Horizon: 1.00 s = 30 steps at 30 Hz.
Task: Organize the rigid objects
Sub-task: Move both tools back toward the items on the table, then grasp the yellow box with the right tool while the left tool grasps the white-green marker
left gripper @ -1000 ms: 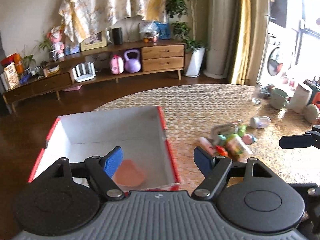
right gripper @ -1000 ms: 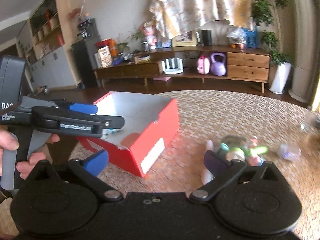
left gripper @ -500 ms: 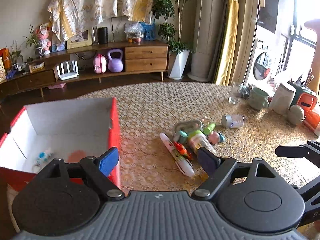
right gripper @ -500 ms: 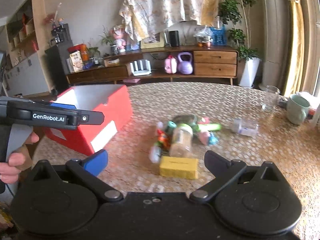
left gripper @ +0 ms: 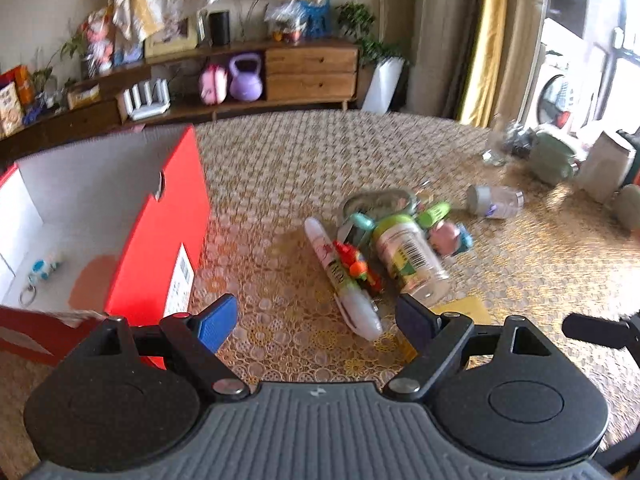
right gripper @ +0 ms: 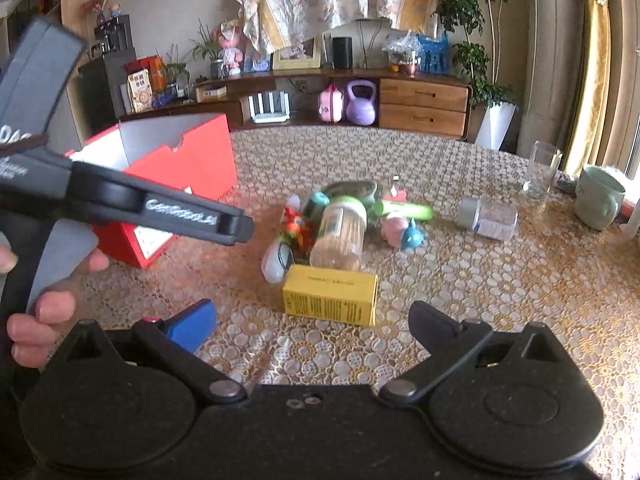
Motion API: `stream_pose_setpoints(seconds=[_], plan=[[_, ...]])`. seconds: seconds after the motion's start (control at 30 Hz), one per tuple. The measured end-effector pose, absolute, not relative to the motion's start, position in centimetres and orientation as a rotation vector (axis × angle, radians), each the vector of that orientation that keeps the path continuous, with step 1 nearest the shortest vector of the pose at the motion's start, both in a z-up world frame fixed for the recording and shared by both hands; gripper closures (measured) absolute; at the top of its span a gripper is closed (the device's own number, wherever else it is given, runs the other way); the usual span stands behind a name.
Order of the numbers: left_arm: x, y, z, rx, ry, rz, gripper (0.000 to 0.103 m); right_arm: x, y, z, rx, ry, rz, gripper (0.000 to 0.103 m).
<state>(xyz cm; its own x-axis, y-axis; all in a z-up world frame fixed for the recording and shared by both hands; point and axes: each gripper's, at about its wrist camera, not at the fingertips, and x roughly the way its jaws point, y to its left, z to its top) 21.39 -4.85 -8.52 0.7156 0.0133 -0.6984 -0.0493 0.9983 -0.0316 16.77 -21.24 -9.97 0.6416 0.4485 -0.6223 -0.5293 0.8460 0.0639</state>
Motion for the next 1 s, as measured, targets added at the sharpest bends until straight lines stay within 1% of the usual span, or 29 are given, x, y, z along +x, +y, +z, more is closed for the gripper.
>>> stream_pose_setpoints(seconds=[0.2, 0.47, 0.73, 0.8, 0.93, 1.0], plan=[[23.6, -4.7, -10.9, -0.078, 0.833, 0.073, 0.017, 18.4, -20.3, -11.1, -0.140, 0.695, 0.530, 0.003], [25.5, -5.2, -12.7, -0.092, 0.862, 0.079, 0.017, 20.1, -19.4, -12.3, -0.138, 0.726, 0.523, 0.006], [26.9, -5.6, -13.8, -0.102, 0.881, 0.091, 0.017, 21.1, -19.0, -13.1, -0.131, 0.739, 0.487, 0.012], [27.2, -5.8, -14.0, -0.102, 0.885, 0.097, 0.017, 21.3, -18.7, -13.2, -0.133, 0.747, 0.479, 0.016], [27.5, -6.1, -14.1, -0.079, 0.875, 0.104, 0.017, 21.6, -18.4, -13.5, -0.134, 0.752, 0.474, 0.019], [27.5, -6.3, -14.1, -0.073, 0.870, 0.101, 0.020, 21.8, -18.3, -13.6, -0.132, 0.754, 0.462, 0.022]])
